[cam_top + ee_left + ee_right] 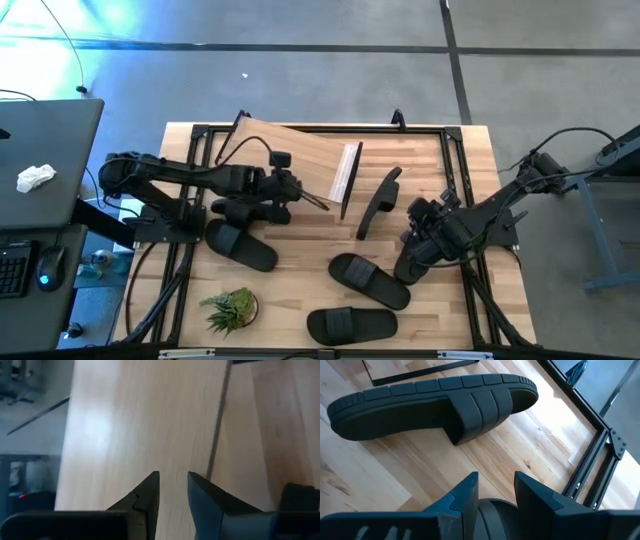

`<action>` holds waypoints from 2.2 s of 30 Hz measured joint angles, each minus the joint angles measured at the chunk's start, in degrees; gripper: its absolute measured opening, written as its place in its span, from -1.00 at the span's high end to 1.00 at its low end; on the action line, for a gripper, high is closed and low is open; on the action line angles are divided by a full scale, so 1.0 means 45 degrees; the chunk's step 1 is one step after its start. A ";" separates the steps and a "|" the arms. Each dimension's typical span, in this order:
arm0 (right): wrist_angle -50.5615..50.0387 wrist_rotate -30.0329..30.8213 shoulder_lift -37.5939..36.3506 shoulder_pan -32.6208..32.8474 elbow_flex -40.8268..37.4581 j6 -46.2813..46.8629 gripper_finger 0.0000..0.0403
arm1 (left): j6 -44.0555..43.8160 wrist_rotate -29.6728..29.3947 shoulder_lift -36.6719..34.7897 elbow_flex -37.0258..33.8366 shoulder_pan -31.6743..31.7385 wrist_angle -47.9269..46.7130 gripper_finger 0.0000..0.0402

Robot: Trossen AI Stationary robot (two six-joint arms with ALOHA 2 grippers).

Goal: Pick and place slides into the shelf
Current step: Adjust the shelf

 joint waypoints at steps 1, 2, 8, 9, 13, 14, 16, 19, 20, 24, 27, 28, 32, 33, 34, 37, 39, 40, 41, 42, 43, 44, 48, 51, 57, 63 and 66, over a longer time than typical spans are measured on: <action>0.0005 0.0083 -0.0004 0.0005 0.0000 0.0068 0.41 | 0.0139 0.0216 -0.0001 0.0000 0.0067 0.0145 0.56; 0.0000 0.0120 -0.0008 0.0019 0.0000 0.0077 0.41 | 0.0266 0.0296 -0.0002 0.0000 0.0123 0.0210 0.56; -0.0061 0.0447 -0.0008 0.0408 0.0000 0.0270 0.41 | 0.0851 0.0424 -0.0005 0.0000 0.0101 0.0186 0.56; -0.0112 0.0482 -0.0008 0.0481 0.0000 0.0315 0.41 | 0.0847 0.0427 -0.0005 0.0000 0.0097 0.0207 0.56; -0.0194 0.0499 -0.0013 0.0648 0.0000 0.0538 0.41 | 0.0840 0.1017 -0.0005 0.0370 0.0098 0.0124 0.56; -0.0194 0.0503 -0.0013 0.0670 0.0000 0.0538 0.41 | 0.0842 0.1168 -0.0005 0.0524 0.0101 0.0106 0.56; -0.0189 0.0494 -0.0013 0.0670 0.0000 0.0538 0.41 | 0.0869 0.1489 -0.0005 0.0816 0.0101 -0.0037 0.56; -0.0185 0.0494 -0.0013 0.0665 0.0000 0.0535 0.41 | 0.1233 0.2292 -0.0010 0.1092 0.0101 -0.0441 0.56; -0.0182 0.0494 -0.0013 0.0670 0.0000 0.0534 0.41 | 0.1369 0.2520 -0.0015 0.1093 0.0101 -0.0600 0.56; -0.0180 0.0494 -0.0013 0.0665 0.0000 0.0519 0.41 | 0.1724 0.2766 -0.0015 0.0771 0.0096 -0.0786 0.56; -0.0194 0.0564 -0.0013 0.0665 0.0000 0.0500 0.41 | 0.1845 0.2508 -0.0015 0.0642 0.0100 -0.0700 0.56; -0.0199 0.0611 -0.0013 0.0665 0.0000 0.0500 0.41 | 0.1857 0.2384 -0.0015 0.0612 0.0100 -0.0633 0.56; -0.0257 0.0635 -0.0013 0.0665 0.0000 0.0500 0.41 | 0.1920 0.1977 -0.0014 0.0554 0.0110 -0.0617 0.56; -0.0268 0.0639 -0.0013 0.0665 0.0000 0.0500 0.41 | 0.1973 0.1947 -0.0013 0.0554 0.0110 -0.0639 0.56; -0.0290 0.0637 -0.0013 0.0665 0.0000 0.0495 0.41 | 0.2095 0.1949 -0.0012 0.0554 0.0110 -0.0644 0.56; -0.0446 0.0639 -0.0013 0.0665 0.0000 0.0495 0.41 | 0.2461 0.1949 -0.0010 0.0554 0.0110 -0.0619 0.56; -0.0541 0.0648 -0.0013 0.0665 0.0000 0.0482 0.41 | 0.2529 0.1939 0.0012 0.0554 0.0110 -0.0624 0.56; -0.0549 0.0660 -0.0013 0.0665 -0.0003 0.0397 0.41 | 0.2540 0.1883 0.0125 0.0554 0.0110 -0.0568 0.56; -0.0549 0.0693 -0.0013 0.0665 -0.0005 0.0314 0.41 | 0.2562 0.1857 0.0241 0.0554 0.0110 -0.0541 0.56; -0.0541 0.0746 -0.0013 0.0665 -0.0005 0.0223 0.41 | 0.2630 0.1859 0.0356 0.0542 0.0110 -0.0654 0.56; -0.0537 0.0781 -0.0016 0.0661 -0.0005 0.0158 0.41 | 0.2772 0.1758 0.0474 0.0545 0.0104 -0.0654 0.56; -0.0537 0.0833 -0.0018 0.0663 -0.0005 0.0157 0.41 | 0.2928 0.1600 0.0594 0.0568 0.0086 -0.0597 0.56; -0.0530 0.0887 -0.0023 0.0661 -0.0005 0.0169 0.41 | 0.3231 0.0435 0.1065 0.0588 0.0062 -0.0178 0.56; -0.0517 0.0891 -0.0023 0.0661 -0.0005 0.0187 0.41 | 0.3279 -0.0508 0.1202 0.0571 0.0086 0.0033 0.56; -0.0527 0.0975 -0.0023 0.0632 -0.0005 0.0194 0.41 | 0.3522 -0.0880 0.1234 0.0529 0.0120 0.1131 0.56; -0.0605 0.0971 -0.0023 0.0519 -0.0009 0.1168 0.41 | 0.3610 -0.0864 0.1470 0.0525 0.0153 0.1714 0.56; -0.0085 0.1075 -0.0023 0.0456 -0.0425 0.1752 0.41 | 0.3623 -0.0846 0.1746 0.0566 0.0276 0.2162 0.56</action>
